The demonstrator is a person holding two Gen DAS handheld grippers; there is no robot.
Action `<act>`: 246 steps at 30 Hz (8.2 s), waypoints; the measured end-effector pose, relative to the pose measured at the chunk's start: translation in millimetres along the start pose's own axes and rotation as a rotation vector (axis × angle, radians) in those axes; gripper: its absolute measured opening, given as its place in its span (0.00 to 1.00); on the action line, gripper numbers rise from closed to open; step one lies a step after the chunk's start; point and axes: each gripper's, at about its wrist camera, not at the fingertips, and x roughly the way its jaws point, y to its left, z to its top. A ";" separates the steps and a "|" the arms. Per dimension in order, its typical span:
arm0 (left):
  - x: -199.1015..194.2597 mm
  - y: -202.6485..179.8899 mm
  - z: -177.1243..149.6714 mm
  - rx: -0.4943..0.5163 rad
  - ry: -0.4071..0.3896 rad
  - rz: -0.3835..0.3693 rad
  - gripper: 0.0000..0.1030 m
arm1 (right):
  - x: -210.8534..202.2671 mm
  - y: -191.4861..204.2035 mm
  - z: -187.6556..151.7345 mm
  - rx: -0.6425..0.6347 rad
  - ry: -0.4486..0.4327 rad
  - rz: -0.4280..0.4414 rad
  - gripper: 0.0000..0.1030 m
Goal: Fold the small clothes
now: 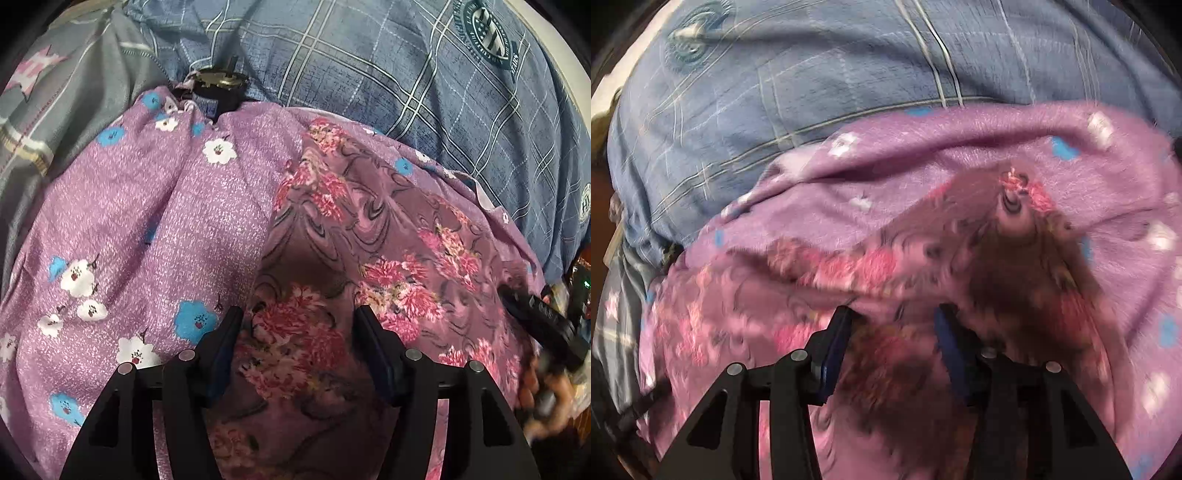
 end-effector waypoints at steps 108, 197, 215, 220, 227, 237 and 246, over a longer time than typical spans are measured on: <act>-71.9 -266.5 -216.4 0.486 0.161 -0.303 0.31 | -184.9 -202.1 -138.9 0.435 -0.242 0.462 0.55; -294.8 -251.3 -285.9 0.585 -0.494 0.162 0.87 | -348.9 0.8 -220.4 -0.166 -0.374 0.157 0.62; -291.3 -227.1 -274.4 0.538 -0.470 0.179 0.88 | -333.7 -2.7 -233.4 -0.157 -0.368 0.072 0.71; -272.4 -225.8 -260.5 0.523 -0.429 0.199 0.88 | -321.2 -1.7 -231.8 -0.179 -0.356 0.029 0.71; -258.2 -227.3 -252.3 0.514 -0.419 0.212 0.88 | -307.3 -0.3 -228.7 -0.197 -0.332 0.015 0.71; -248.4 -224.8 -249.7 0.497 -0.409 0.218 0.88 | -297.2 3.9 -227.5 -0.216 -0.300 0.014 0.71; -245.5 -222.1 -252.3 0.493 -0.402 0.216 0.88 | -302.6 5.5 -227.0 -0.220 -0.317 0.009 0.71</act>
